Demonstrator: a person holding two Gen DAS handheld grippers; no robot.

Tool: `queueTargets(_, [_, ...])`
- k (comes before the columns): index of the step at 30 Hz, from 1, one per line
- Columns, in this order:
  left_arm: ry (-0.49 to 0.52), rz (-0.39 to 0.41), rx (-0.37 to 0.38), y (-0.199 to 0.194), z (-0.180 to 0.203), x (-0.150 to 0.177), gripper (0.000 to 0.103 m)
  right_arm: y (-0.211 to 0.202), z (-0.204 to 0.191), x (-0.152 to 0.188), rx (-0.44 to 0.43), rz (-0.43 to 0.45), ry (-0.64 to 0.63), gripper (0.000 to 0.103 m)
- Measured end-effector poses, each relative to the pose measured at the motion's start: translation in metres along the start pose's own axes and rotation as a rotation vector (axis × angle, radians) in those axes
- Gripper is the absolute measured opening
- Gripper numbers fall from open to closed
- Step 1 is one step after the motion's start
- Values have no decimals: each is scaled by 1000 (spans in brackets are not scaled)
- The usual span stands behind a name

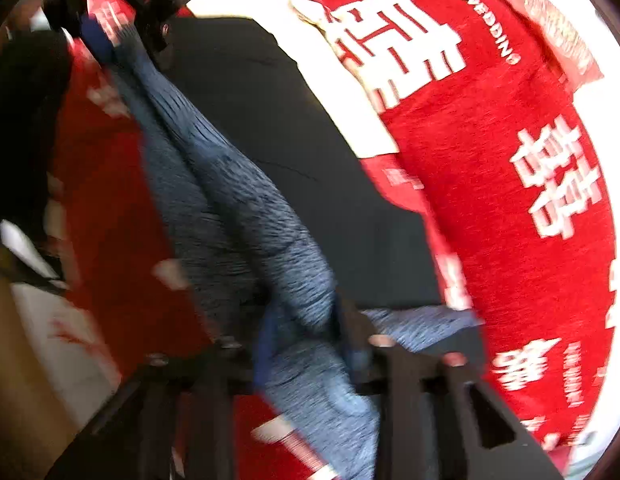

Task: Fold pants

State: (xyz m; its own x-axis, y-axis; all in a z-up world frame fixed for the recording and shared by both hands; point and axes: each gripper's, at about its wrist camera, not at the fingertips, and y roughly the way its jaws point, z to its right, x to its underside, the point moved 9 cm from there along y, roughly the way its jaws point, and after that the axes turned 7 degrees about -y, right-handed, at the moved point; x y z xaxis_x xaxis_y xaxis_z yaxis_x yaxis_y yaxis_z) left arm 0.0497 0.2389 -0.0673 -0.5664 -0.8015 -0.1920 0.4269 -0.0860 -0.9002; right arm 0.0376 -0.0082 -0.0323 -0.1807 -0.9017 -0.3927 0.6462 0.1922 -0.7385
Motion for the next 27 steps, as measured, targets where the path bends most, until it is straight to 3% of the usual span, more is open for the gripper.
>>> queueTargets(3, [16,70,17,-20,13,-15,65,-29,31,-13,-140,85,232,61])
queueTargets(5, [53,103,45,-30,31,-17,65,-34,54,-21,-158,117,334,70])
queueTargets(7, [138,84,69,-24,61,-13,65,-26,76,-31,-170,120,426,75])
queueTargets(11, [264,15,27,13,98,3,65,20,84,-40,-179,19,464,78])
queueTargets(13, [294,-41,-60,40,95,16,65,50,76,-25,-217,-99,486,78])
queueTargets(15, [323,-59,-72,51,88,27,65,64,64,-2,-262,-170,529,77])
queueTargets(17, [367,-14,-63,46,86,33,66,52,59,10,-256,-109,545,77])
queueTargets(22, [383,-25,-104,40,84,41,67,26,53,28,-257,-104,537,78])
queueTargets(27, [418,-59,-87,40,118,50,67,10,135,36,-142,-25,742,81])
